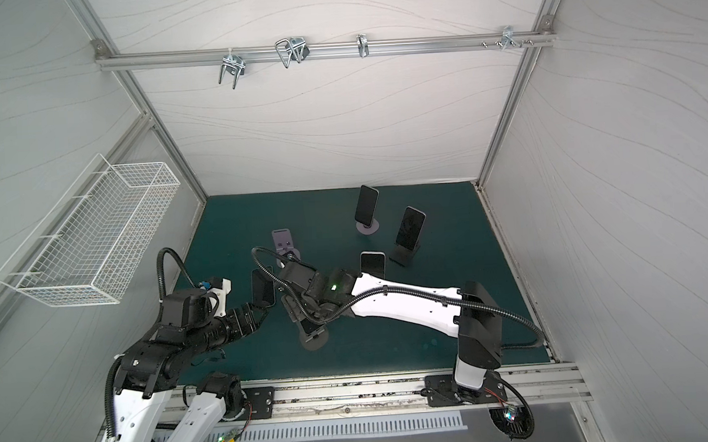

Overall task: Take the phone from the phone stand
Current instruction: 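Lift the mint phone clear of the round stand with the right gripper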

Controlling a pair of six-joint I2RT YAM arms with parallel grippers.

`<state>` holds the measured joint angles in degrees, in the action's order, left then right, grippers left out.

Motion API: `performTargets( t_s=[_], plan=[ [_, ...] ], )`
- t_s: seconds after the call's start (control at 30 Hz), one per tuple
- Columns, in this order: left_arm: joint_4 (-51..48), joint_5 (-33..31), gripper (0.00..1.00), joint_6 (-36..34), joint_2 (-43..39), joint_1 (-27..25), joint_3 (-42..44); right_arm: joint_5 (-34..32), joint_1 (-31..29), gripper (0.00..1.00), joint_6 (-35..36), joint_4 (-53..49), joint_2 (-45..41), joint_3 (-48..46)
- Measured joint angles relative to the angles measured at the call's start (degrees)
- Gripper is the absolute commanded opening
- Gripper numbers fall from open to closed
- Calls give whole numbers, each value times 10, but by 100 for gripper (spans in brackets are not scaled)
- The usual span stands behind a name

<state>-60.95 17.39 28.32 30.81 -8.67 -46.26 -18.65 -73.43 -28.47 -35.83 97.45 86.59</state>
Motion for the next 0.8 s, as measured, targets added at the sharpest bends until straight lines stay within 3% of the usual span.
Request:
performTargets(
  t_s=[0.8],
  plan=[
    [0,-8,83,0,24,0,0,23,16,66,-17,9,-75,-87]
  ],
)
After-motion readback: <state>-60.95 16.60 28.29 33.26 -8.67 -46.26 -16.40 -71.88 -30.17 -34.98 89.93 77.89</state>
